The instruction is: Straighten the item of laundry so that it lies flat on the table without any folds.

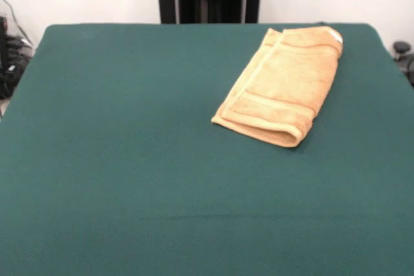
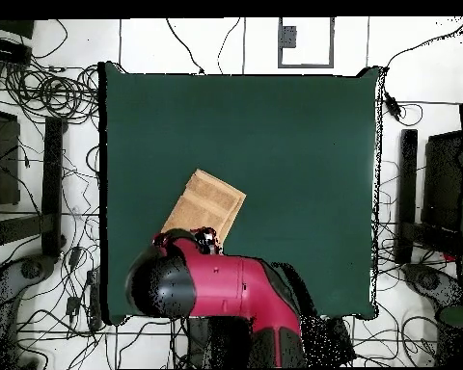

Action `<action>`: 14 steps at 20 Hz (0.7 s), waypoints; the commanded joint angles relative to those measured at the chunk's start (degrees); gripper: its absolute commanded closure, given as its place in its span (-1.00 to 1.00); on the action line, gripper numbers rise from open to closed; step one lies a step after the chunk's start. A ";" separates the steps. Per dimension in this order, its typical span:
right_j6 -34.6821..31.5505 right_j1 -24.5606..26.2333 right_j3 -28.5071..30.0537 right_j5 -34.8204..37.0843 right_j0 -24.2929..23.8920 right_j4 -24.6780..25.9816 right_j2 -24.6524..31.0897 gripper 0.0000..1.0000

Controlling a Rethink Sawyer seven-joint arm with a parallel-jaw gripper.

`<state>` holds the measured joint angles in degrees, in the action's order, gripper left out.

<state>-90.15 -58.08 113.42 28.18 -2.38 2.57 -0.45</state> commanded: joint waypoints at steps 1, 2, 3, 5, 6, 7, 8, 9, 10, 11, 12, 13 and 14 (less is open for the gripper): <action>-8.15 7.47 -3.86 -3.66 -1.13 2.21 0.62 -1.00; -7.98 7.77 -4.07 -3.96 -1.37 2.29 0.73 -1.00; -7.81 8.16 -4.41 -4.23 -1.59 2.43 0.75 -1.00; -7.38 8.98 -5.00 -4.98 -2.09 2.58 0.93 -1.00; -7.27 9.47 -5.30 -5.29 -2.27 2.62 0.97 -1.00; -7.15 9.95 -5.60 -5.61 -2.46 2.65 1.00 -1.00; -7.08 10.51 -5.97 -5.76 -2.51 2.81 0.89 -1.00; -6.99 10.95 -6.21 -6.04 -2.59 2.99 0.79 -1.00; -6.88 11.41 -6.42 -6.36 -2.72 3.12 0.77 -1.00; -6.67 11.70 -6.55 -6.35 -2.90 3.21 0.79 -1.00; -6.27 11.88 -6.56 -6.20 -3.26 3.21 1.02 -1.00; -5.74 11.70 -6.30 -5.90 -3.73 3.11 1.43 -1.00; -4.98 11.08 -5.67 -5.53 -4.45 2.93 2.14 -1.00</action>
<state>-90.15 -49.48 108.64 24.61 -5.84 2.57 -0.51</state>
